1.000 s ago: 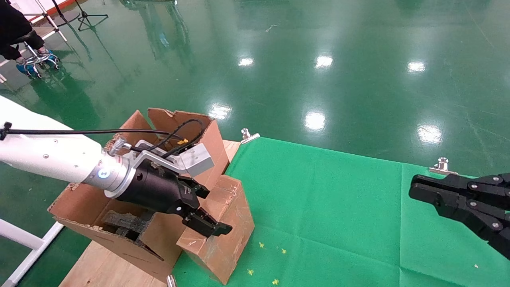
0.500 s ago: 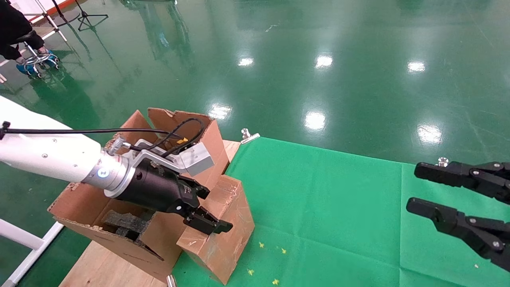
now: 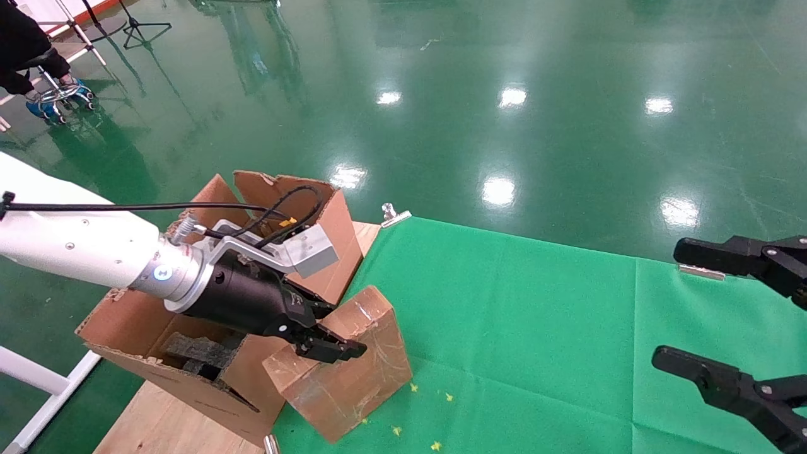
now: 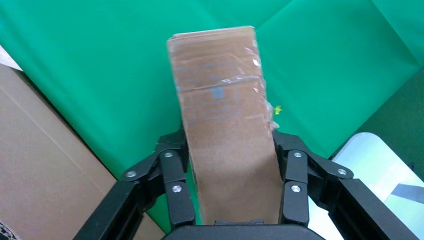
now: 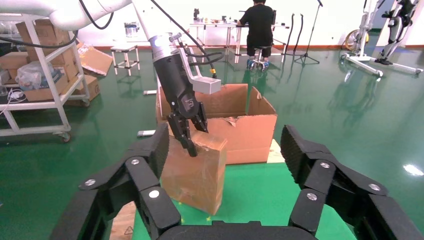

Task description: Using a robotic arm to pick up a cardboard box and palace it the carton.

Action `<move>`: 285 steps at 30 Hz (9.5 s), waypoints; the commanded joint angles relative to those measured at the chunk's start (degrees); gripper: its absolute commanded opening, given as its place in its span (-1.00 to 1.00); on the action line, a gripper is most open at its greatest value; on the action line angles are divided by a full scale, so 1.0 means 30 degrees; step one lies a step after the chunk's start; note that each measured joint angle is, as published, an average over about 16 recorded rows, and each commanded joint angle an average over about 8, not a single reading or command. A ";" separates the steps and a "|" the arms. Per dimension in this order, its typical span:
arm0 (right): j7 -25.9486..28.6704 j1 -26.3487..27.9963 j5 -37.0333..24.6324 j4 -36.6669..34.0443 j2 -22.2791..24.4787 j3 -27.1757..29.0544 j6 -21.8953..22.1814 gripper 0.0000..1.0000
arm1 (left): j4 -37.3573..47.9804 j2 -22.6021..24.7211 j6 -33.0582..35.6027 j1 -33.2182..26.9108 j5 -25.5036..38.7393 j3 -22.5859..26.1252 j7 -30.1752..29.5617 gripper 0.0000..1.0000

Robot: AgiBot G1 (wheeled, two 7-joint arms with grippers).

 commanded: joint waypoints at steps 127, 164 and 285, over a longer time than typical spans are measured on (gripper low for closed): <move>-0.0002 -0.0008 0.0010 -0.0011 0.0007 -0.0001 0.0012 1.00 | 1.5398 0.1027 -0.6459 -0.3673 0.2082 -0.2981 1.1514 1.00; -0.0003 -0.0008 0.0012 -0.0012 0.0008 -0.0003 0.0013 1.00 | 0.6875 0.0559 -0.2792 0.3416 -0.8592 -0.6104 1.4186 1.00; -0.0005 -0.0013 0.0017 -0.0017 0.0009 -0.0001 0.0019 1.00 | 0.1141 0.0245 -0.0338 0.8197 -1.5775 -0.8204 1.5988 1.00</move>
